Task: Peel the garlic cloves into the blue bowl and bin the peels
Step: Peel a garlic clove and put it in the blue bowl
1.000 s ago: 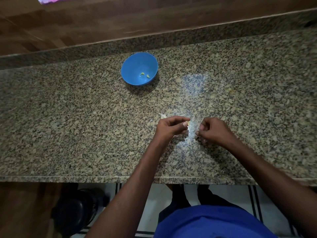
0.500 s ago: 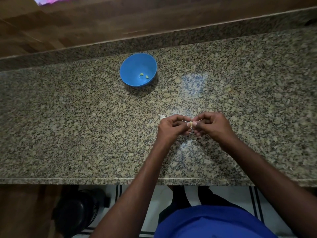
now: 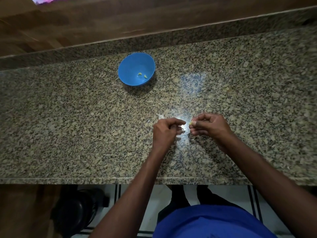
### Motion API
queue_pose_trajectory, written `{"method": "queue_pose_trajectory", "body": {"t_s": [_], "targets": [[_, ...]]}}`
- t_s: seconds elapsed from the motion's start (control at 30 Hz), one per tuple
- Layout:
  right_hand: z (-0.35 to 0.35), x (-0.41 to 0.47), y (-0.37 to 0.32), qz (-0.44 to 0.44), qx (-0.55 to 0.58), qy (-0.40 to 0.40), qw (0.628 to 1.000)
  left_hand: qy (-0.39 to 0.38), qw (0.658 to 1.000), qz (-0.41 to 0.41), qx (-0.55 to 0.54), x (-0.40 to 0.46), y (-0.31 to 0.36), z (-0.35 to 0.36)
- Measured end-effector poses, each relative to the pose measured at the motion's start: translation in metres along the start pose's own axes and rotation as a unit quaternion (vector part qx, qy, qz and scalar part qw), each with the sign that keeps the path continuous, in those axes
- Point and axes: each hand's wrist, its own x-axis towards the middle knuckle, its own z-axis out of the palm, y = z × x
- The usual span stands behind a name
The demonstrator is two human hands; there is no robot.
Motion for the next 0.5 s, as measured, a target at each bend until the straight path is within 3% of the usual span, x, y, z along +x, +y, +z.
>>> {"method": "queue_pose_trajectory", "body": {"t_s": [0.17, 0.37, 0.5], "targets": [[0.0006, 0.0001, 0.0035, -0.032, -0.008, 0.011, 0.999, -0.048, 0.991, -0.04, -0.119, -0.004, 0.0061, 0.0031], [0.0007, -0.004, 0.0032, -0.046, -0.007, 0.007, 0.999, -0.022, 0.988, -0.057, -0.141, -0.0012, 0.0095, 0.0093], [0.0009, -0.0063, 0.0025, -0.041, 0.019, 0.0, 0.999, -0.06, 0.978, -0.092, -0.177, -0.0016, 0.0073, 0.01]]}}
